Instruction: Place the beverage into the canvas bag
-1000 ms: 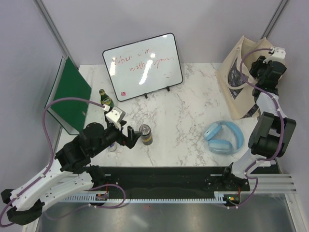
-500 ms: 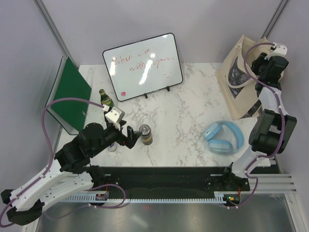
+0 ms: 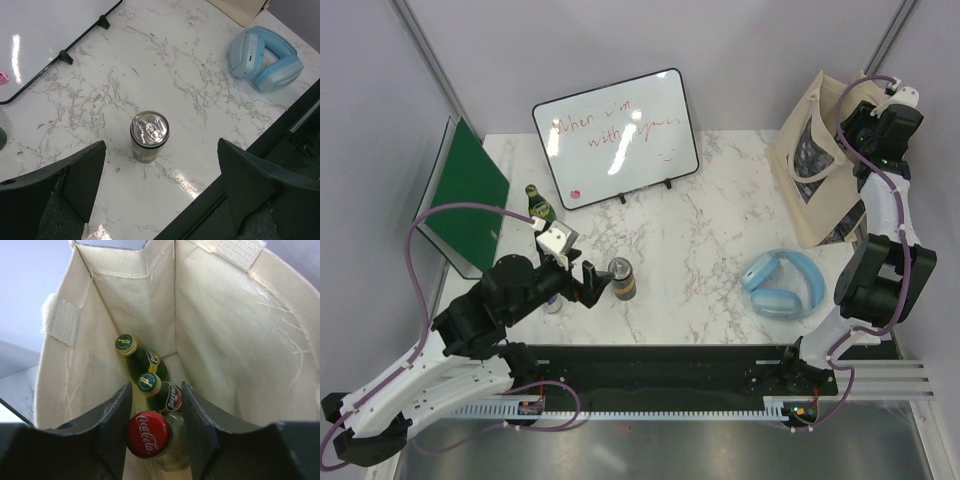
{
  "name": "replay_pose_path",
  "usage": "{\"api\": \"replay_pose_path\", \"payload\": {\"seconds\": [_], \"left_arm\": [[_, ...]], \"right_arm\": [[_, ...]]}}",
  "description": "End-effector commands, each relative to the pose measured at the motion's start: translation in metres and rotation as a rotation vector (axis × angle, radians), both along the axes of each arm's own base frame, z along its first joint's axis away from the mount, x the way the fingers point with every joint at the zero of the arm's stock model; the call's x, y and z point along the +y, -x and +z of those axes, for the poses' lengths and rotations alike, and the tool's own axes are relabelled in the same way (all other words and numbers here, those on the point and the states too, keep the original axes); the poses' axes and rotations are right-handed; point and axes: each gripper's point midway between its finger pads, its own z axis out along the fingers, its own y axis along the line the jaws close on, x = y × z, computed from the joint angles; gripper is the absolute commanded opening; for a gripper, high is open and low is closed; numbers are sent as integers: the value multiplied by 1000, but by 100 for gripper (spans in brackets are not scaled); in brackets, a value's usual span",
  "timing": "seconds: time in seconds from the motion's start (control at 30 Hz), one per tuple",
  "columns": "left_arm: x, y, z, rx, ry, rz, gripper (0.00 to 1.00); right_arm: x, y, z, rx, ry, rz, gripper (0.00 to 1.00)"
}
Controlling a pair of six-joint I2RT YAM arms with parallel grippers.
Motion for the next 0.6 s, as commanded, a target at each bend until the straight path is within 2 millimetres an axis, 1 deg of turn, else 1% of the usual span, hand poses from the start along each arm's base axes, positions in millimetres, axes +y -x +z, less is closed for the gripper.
{"api": "replay_pose_path", "payload": {"seconds": [0.0, 0.1, 0.2, 0.33, 0.37, 0.47, 0.57], "left_arm": [[1, -5, 12, -53, 15, 7, 100], [1, -4, 12, -54, 16, 7, 100], [2, -4, 12, -56, 18, 10, 100], [2, -5, 12, -56, 16, 12, 100], [2, -5, 12, -56, 16, 12, 100], [2, -5, 11, -54, 13, 15, 100], [2, -5, 11, -55, 13, 15, 100]], "right_arm": [[-1, 9, 31, -21, -23, -34, 53], [-4, 11, 36, -23, -17, -57, 54], [-2, 13, 45, -27, -23, -52, 56], [-6, 20, 68, -58, -15, -88, 59], [-6, 24, 76, -72, -8, -100, 59], [-8, 31, 93, -102, 5, -122, 61], [-8, 36, 103, -118, 17, -129, 61]]}}
